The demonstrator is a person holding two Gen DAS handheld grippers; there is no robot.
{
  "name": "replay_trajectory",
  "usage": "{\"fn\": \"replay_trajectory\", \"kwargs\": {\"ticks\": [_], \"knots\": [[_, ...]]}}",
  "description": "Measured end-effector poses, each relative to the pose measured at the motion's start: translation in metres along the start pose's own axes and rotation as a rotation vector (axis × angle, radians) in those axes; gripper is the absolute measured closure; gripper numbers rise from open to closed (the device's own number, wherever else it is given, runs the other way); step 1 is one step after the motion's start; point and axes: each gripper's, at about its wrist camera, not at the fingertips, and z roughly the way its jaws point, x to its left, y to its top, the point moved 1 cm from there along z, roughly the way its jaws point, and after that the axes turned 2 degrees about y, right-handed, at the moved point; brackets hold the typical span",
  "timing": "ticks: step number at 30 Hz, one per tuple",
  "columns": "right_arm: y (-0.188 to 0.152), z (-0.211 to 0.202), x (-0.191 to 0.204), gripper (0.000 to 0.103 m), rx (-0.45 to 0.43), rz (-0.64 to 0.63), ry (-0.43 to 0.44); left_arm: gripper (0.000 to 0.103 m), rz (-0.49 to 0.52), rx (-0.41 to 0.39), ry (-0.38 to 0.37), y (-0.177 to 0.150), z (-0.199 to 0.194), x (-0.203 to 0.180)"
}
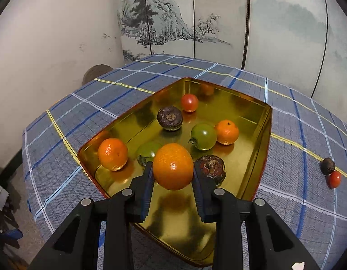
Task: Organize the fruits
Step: 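Lower the orange into the tin and open the right gripper, then grasp the red cherry tomato beside the brown fruit with the left gripper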
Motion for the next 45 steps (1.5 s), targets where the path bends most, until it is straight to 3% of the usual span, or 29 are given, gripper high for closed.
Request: {"fn": "replay_trajectory", "kwargs": {"ticks": [22, 29, 31, 32, 35, 38, 40, 45], "knots": [[-0.007, 0.005, -0.006, 0.071, -0.02, 0.027, -0.034, 0.015, 0.029, 0.019, 0.013, -0.001, 0.004, -0.009], [-0.007, 0.002, -0.006, 0.051, -0.042, 0.038, -0.011, 0.015, 0.056, 0.008, 0.035, 0.004, -0.003, -0.016], [-0.007, 0.0, -0.004, 0.037, -0.05, 0.036, 0.011, 0.015, 0.065, 0.004, 0.041, 0.006, -0.006, -0.017], [-0.006, -0.003, -0.002, 0.023, -0.055, 0.029, 0.004, 0.015, 0.072, 0.0, 0.044, 0.008, -0.008, -0.018], [-0.005, -0.03, -0.004, 0.018, -0.143, 0.028, 0.026, 0.015, 0.1, -0.021, 0.053, 0.017, -0.012, -0.024], [-0.006, -0.069, -0.031, 0.004, -0.248, 0.063, 0.011, 0.015, 0.128, -0.034, 0.038, 0.031, -0.012, -0.035], [-0.014, -0.089, -0.067, 0.001, -0.289, 0.109, -0.034, 0.015, 0.162, -0.057, 0.012, 0.047, -0.011, -0.051], [-0.061, -0.113, -0.204, 0.001, -0.245, 0.32, -0.256, 0.015, 0.243, -0.1, -0.136, 0.096, -0.002, -0.119]]}}
